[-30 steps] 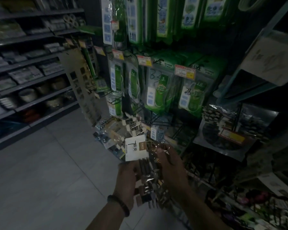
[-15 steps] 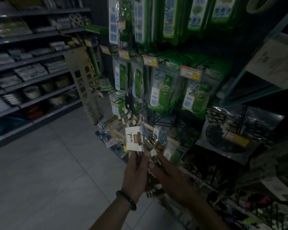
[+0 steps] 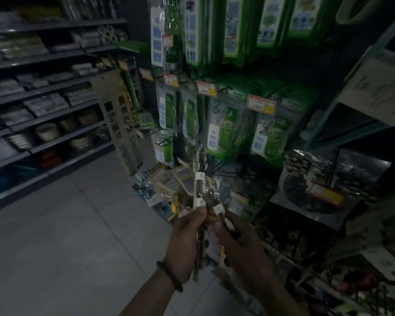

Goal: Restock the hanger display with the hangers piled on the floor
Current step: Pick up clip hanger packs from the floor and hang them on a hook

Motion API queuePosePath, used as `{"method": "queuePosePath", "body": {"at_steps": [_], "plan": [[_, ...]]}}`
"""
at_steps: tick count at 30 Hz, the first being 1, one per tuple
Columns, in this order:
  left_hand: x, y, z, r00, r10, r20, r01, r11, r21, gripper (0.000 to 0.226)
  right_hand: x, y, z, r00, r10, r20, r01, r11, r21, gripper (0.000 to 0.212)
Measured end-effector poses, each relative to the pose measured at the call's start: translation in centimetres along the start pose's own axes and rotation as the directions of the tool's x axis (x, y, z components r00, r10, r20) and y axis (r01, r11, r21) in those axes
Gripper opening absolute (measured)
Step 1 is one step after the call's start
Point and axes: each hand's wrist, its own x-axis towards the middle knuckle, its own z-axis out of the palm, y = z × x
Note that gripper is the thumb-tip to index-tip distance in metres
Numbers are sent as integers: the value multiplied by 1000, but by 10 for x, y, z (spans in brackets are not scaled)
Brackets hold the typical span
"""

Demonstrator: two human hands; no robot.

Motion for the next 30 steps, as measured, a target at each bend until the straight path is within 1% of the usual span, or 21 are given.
{"method": "queuePosePath", "body": {"at_steps": [1,2,3,4,5,6,7,8,10,12,14,15,17,19,21,23,24,26,27,28,30], "plan": [[-1,-1,4,999,3,35,-3,1000,-12,45,-1,0,4,1000,-14,-22,14,1000,12,51],[-1,-1,5,999,26,30,-25,1000,-11,44,-3,0,6,999,-7,-50,7,1000,0,49],[2,-3,4,997,77,5,-77,997,18,41,-7,-2,9,997,32,-75,-32,999,3,51],[4,-4,2,988,153,-19,-150,983,102,35,-9,-3,9,993,87,-75,-82,994,68,58],[7,-5,0,972,233,-36,-220,951,219,29,-10,-3,8,990,141,-31,-134,976,170,69],[11,-7,-4,956,290,-48,-261,912,317,25,-11,-3,6,985,169,27,-171,955,243,79],[15,-8,-9,942,330,-52,-288,881,375,22,-13,-2,2,984,165,70,-177,949,263,84],[17,-7,-12,932,359,-51,-306,854,421,20,-13,-1,-1,984,155,90,-174,947,269,85],[20,-4,-18,915,401,-45,-329,806,492,23,-10,0,-5,988,124,92,-145,949,280,80],[20,-2,-21,896,442,-38,-357,770,529,27,-10,1,-4,993,82,88,-106,943,314,73],[16,0,-18,878,476,-37,-383,748,542,30,-12,0,-4,993,43,108,-77,939,336,64],[14,1,-16,872,489,-29,-398,743,538,32,-12,1,-4,994,30,108,-65,940,336,62],[9,3,-12,867,498,-16,-414,740,530,34,-11,1,-4,996,11,83,-36,950,310,65],[6,6,-7,865,502,-14,-424,744,516,26,-12,-1,-3,1000,-7,6,6,974,228,76],[4,8,-3,893,450,-21,-394,802,450,24,-14,-3,-1,997,-42,-65,53,983,176,80],[5,12,-3,941,334,-52,-301,899,317,22,-15,-4,-1,990,-67,-128,89,981,175,66],[7,13,-5,955,288,-72,-257,924,284,23,-16,-6,-2,989,-71,-129,99,971,219,59],[12,14,-14,965,226,-133,-188,949,252,28,-15,-12,-9,993,-100,-64,117,906,407,58],[15,14,-20,957,221,-186,-178,959,222,31,-14,-17,-15,991,-122,-51,131,871,474,58],[19,13,-29,943,231,-238,-181,960,213,33,-13,-22,-22,989,-135,-54,144,859,491,51],[23,13,-43,918,273,-287,-207,948,240,34,-6,-28,-40,985,-143,-94,169,895,412,28]]}}
